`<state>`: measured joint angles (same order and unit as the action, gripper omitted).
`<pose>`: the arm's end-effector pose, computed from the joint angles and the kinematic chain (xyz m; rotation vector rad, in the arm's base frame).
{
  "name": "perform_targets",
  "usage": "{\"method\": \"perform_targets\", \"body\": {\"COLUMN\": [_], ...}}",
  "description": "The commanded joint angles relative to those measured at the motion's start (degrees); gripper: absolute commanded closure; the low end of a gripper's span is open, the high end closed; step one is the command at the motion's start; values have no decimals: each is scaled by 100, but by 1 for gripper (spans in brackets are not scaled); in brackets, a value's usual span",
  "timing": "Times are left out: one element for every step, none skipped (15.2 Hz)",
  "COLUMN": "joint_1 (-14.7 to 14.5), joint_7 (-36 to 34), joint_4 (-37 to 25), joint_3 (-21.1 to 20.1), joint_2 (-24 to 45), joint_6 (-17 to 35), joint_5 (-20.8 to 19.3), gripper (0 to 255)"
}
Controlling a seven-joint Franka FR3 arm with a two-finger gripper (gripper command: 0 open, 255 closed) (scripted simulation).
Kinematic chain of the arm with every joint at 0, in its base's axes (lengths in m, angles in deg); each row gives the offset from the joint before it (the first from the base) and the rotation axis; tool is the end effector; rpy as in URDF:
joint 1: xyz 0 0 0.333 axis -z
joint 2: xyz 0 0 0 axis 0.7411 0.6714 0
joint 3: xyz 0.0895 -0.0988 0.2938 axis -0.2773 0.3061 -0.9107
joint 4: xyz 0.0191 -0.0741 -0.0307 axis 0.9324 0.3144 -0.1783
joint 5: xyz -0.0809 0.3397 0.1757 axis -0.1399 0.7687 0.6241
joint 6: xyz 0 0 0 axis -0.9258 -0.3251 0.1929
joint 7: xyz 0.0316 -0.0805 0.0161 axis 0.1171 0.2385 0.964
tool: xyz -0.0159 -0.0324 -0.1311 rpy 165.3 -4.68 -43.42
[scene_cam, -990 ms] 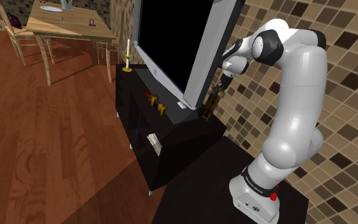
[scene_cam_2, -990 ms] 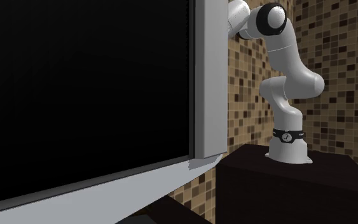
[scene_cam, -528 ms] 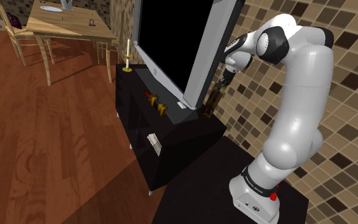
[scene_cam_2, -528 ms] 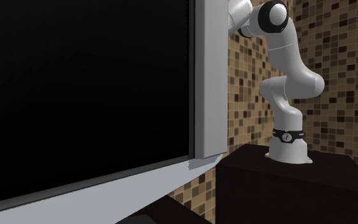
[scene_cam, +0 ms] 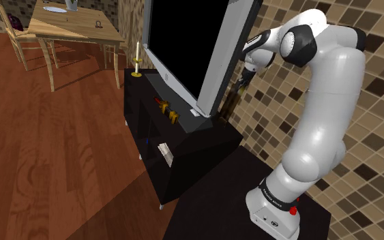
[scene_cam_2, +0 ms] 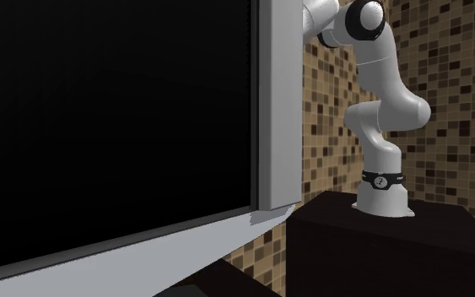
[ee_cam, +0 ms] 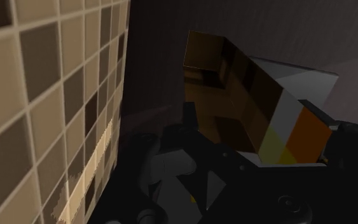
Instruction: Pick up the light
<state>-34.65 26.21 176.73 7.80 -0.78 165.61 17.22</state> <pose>0.4747 -0.4378 0.3286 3.1266 -0.0728 0.1033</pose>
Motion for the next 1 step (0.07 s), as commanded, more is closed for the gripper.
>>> {"method": "perform_targets", "body": {"joint_1": [-3], "joint_7": [-9], "joint_4": [-26], "joint_3": [12], "joint_2": [-26], "joint_6": [-41], "joint_5": [-19], "gripper": [255]}}
